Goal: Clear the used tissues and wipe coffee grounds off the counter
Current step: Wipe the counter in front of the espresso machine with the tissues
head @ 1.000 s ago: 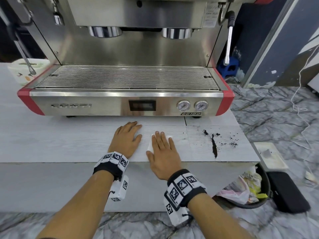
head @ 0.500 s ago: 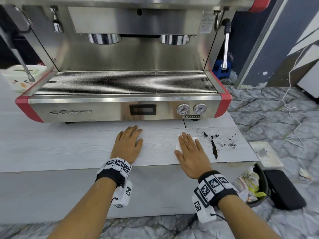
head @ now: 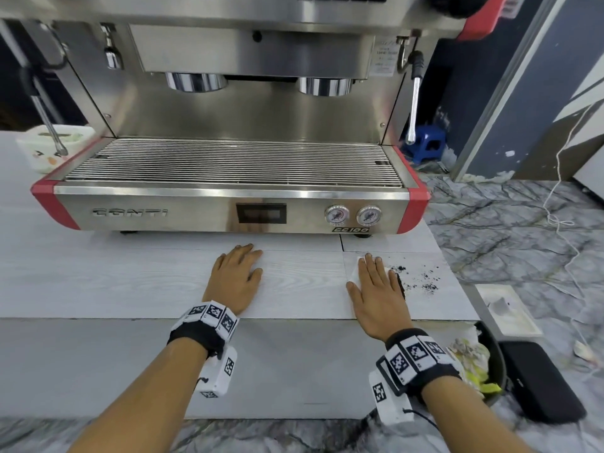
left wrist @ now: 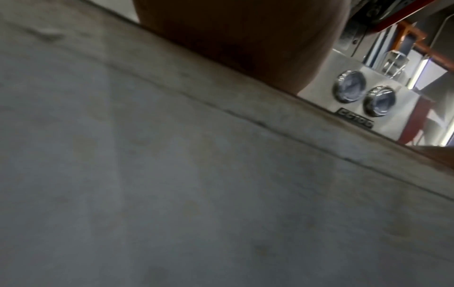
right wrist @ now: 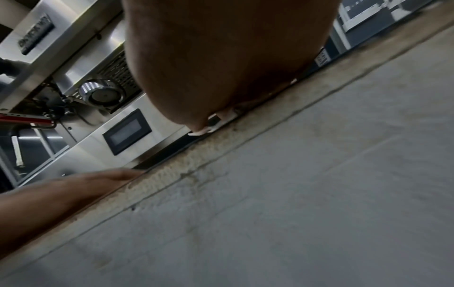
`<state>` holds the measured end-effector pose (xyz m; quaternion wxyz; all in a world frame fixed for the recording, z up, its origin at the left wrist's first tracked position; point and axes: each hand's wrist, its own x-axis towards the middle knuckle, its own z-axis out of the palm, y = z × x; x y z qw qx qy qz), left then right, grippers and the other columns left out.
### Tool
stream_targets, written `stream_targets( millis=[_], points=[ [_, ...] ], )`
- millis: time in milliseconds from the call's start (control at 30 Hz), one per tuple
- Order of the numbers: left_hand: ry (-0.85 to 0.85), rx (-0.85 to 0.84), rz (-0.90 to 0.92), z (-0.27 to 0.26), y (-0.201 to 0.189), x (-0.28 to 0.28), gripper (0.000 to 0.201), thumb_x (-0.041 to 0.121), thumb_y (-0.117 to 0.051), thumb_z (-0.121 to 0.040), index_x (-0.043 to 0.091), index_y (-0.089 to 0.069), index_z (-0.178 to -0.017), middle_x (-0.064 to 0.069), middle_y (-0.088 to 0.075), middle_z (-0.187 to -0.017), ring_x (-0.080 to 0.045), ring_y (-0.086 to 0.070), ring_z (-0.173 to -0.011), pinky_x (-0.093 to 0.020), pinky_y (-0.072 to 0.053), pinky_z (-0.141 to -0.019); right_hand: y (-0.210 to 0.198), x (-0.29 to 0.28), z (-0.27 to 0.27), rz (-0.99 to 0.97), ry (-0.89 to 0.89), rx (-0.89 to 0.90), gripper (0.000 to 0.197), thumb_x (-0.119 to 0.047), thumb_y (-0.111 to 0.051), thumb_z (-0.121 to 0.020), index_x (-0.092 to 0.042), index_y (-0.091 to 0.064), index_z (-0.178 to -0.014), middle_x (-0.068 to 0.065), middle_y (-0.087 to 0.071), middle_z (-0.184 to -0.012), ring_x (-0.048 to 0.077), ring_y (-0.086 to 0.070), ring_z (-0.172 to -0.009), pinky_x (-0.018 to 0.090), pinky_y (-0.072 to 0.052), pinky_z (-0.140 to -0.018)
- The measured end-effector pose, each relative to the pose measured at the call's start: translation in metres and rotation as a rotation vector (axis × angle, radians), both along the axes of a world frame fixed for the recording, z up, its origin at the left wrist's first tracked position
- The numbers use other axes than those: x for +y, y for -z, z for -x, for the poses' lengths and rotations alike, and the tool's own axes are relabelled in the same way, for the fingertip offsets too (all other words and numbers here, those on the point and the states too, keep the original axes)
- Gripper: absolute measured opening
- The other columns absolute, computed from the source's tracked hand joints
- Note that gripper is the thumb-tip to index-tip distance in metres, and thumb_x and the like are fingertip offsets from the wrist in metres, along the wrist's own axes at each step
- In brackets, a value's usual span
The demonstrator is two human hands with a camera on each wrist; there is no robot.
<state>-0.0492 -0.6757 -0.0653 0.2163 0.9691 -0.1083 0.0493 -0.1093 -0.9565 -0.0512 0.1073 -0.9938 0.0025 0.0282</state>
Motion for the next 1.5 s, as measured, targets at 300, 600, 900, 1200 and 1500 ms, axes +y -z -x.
stream_targets(
  millis=[300, 600, 900, 1200, 1500],
  points=[
    [0.063, 0.032, 0.076, 0.009, -0.009, -0.075, 0.058, 0.045, -0.034, -0.087, 0.025, -0.035, -0.141, 0.002, -0.031, -0.153, -0.016, -0.021, -0.143, -0.037, -0.011, -0.118, -0.004, 0.04, -0.04, -0.044, -0.16, 0.034, 0.061, -0.041, -0.019, -0.102, -0.011, -0.005, -0.153, 0.006, 0.001, -0.162, 0.021, 0.005, -0.149, 0.04, 0.003, -0.121],
    [0.068, 0.004, -0.024, 0.008, -0.002, -0.087, 0.069, 0.057, -0.016, -0.08, 0.03, -0.035, -0.14, 0.008, -0.029, -0.153, -0.011, -0.02, -0.142, -0.032, -0.006, -0.117, 0.008, 0.019, -0.057, 0.027, -0.102, -0.007, 0.069, -0.046, -0.006, -0.093, -0.011, -0.006, -0.153, 0.007, -0.003, -0.162, 0.021, 0.0, -0.149, 0.043, 0.0, -0.121],
    [0.07, -0.014, -0.02, 0.009, -0.002, -0.087, 0.067, 0.055, -0.016, -0.08, 0.03, -0.037, -0.138, 0.009, -0.031, -0.151, -0.011, -0.021, -0.141, -0.032, -0.007, -0.117, 0.005, -0.016, -0.058, 0.047, 0.019, 0.02, 0.063, -0.042, -0.018, -0.1, -0.012, -0.002, -0.153, 0.005, 0.0, -0.162, 0.02, 0.001, -0.149, 0.04, 0.002, -0.121],
    [0.065, -0.018, 0.007, 0.009, -0.003, -0.087, 0.053, 0.045, -0.033, -0.087, 0.029, -0.04, -0.137, 0.007, -0.035, -0.149, -0.012, -0.025, -0.14, -0.033, -0.011, -0.118, -0.008, -0.016, -0.049, 0.031, 0.018, -0.006, 0.063, -0.042, -0.02, -0.1, -0.009, -0.004, -0.152, 0.009, 0.0, -0.162, 0.023, 0.003, -0.149, 0.043, 0.0, -0.121],
    [0.052, -0.061, -0.039, 0.014, -0.001, -0.09, 0.067, 0.053, -0.018, -0.08, 0.025, -0.043, -0.135, 0.004, -0.042, -0.143, -0.015, -0.034, -0.134, -0.036, -0.019, -0.116, 0.005, 0.03, -0.004, -0.001, -0.224, -0.005, 0.088, -0.051, 0.013, -0.077, -0.01, -0.004, -0.153, 0.007, 0.003, -0.162, 0.022, 0.006, -0.149, 0.04, 0.006, -0.119]
  ],
)
